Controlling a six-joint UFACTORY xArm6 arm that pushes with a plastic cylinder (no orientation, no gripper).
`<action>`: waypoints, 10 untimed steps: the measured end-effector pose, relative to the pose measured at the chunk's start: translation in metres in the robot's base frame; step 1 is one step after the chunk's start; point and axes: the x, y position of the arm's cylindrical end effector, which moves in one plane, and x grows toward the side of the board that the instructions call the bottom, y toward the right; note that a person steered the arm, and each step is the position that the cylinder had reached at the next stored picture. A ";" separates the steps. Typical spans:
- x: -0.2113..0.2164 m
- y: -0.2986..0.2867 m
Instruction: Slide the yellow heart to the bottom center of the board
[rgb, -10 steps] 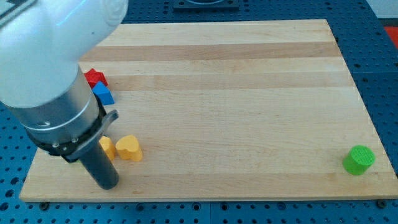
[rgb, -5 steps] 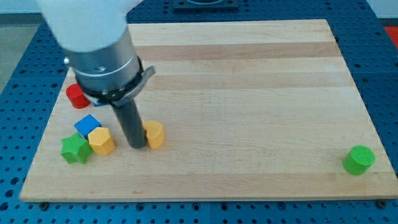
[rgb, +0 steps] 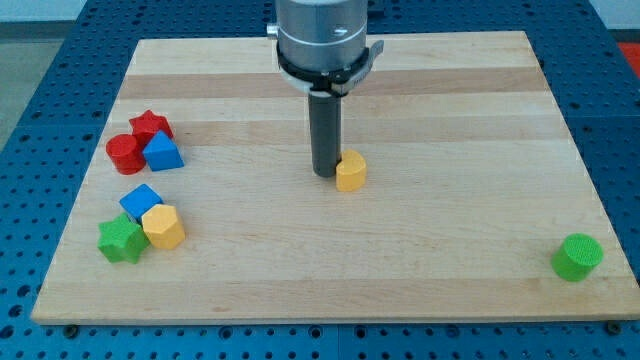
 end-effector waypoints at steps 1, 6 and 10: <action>-0.007 0.018; 0.046 0.051; 0.117 0.037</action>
